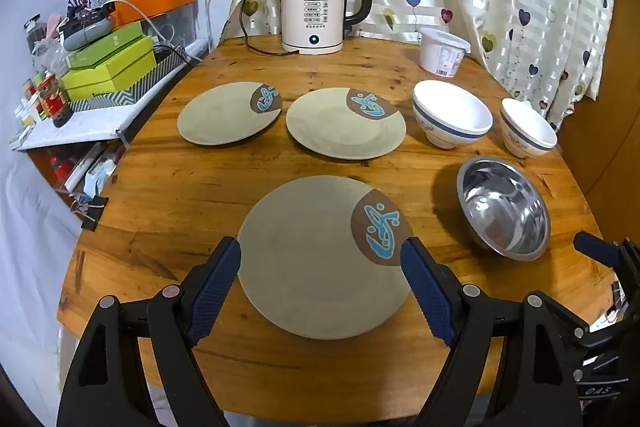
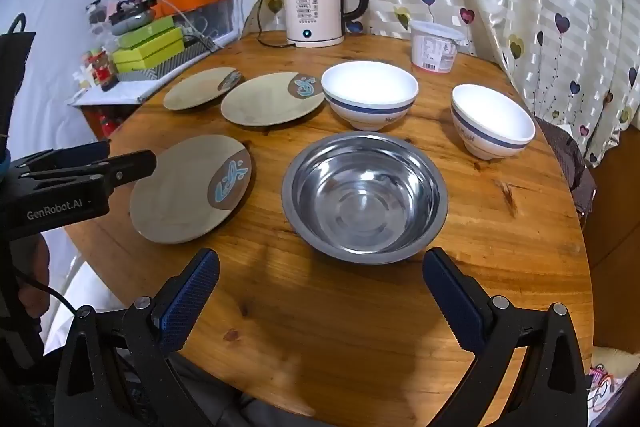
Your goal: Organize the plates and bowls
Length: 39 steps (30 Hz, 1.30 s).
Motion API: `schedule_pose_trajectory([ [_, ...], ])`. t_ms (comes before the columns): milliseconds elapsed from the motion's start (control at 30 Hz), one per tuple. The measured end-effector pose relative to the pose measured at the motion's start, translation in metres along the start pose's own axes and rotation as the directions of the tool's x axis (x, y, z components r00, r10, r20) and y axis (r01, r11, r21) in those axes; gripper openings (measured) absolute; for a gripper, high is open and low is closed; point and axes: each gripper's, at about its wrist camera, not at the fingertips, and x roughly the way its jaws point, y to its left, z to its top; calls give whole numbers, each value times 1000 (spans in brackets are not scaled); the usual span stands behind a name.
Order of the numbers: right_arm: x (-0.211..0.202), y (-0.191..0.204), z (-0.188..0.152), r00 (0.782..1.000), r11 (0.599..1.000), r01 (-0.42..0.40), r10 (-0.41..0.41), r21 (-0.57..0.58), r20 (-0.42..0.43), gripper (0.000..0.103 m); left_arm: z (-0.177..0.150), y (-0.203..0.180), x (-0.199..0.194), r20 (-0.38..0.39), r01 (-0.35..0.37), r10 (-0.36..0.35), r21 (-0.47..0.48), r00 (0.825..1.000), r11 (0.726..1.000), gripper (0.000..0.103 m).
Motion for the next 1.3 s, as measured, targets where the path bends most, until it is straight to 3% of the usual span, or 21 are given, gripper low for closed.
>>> schedule_pose_trajectory([
  [633, -4, -1, 7, 1000, 1000, 6, -6, -3, 28, 102, -2, -4, -6, 11, -30, 29, 55, 1000, 998, 82],
  [1300, -3, 0, 9, 999, 1000, -18, 18, -8, 34, 102, -4, 5, 2, -23, -4, 5, 17, 1000, 1000, 82],
])
